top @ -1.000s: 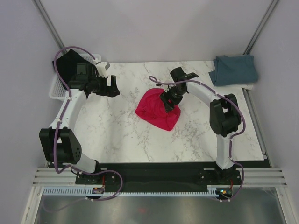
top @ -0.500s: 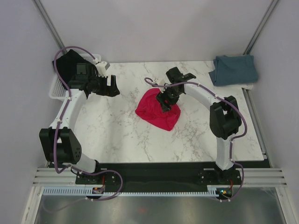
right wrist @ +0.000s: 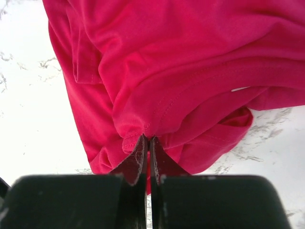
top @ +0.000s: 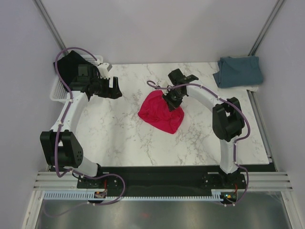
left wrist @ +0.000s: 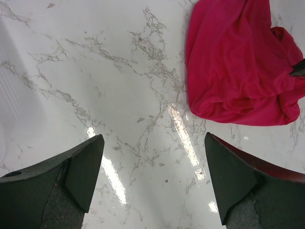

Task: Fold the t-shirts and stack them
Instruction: Flatten the tshirt out

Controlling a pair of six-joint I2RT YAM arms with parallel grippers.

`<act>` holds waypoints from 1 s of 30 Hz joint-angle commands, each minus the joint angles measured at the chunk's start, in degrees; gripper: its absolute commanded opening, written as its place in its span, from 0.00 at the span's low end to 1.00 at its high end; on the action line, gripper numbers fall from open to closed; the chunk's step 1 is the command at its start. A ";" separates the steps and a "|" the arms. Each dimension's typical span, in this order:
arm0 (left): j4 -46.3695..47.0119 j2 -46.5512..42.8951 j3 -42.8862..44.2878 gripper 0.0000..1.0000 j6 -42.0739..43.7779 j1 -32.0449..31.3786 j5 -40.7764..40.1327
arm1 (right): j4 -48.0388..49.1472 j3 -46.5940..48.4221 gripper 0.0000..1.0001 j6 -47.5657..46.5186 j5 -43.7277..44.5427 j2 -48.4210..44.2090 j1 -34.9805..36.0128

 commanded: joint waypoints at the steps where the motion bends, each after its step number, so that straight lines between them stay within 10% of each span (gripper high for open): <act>1: 1.84 -1.83 0.44 0.94 -0.54 -0.06 0.07 | 0.65 5.16 0.00 -1.59 1.84 -1.30 0.90; 12: 1.84 -2.54 -0.70 0.94 -0.54 0.56 0.07 | 4.84 22.81 0.00 -4.52 0.69 -9.64 1.97; 16: 1.84 -2.54 -0.96 0.94 -0.54 0.47 0.07 | 31.15 18.36 0.00 11.08 18.72 -14.13 -10.91; 20: 1.84 -2.80 -1.31 0.94 -0.54 0.47 0.07 | 33.61 14.76 0.01 19.31 35.99 -11.68 -20.35; 22: 1.84 -2.98 -1.92 0.94 -0.54 0.47 0.07 | 32.13 9.66 0.73 20.55 35.42 -11.33 -23.86; 23: 1.84 -3.15 -2.02 0.94 -0.54 0.55 0.07 | 29.50 9.12 0.89 18.82 34.37 -10.45 -23.88; 30: 1.84 -3.16 -1.49 0.94 -0.54 -3.73 0.07 | 20.79 -1.58 0.97 16.70 17.28 -14.12 -22.92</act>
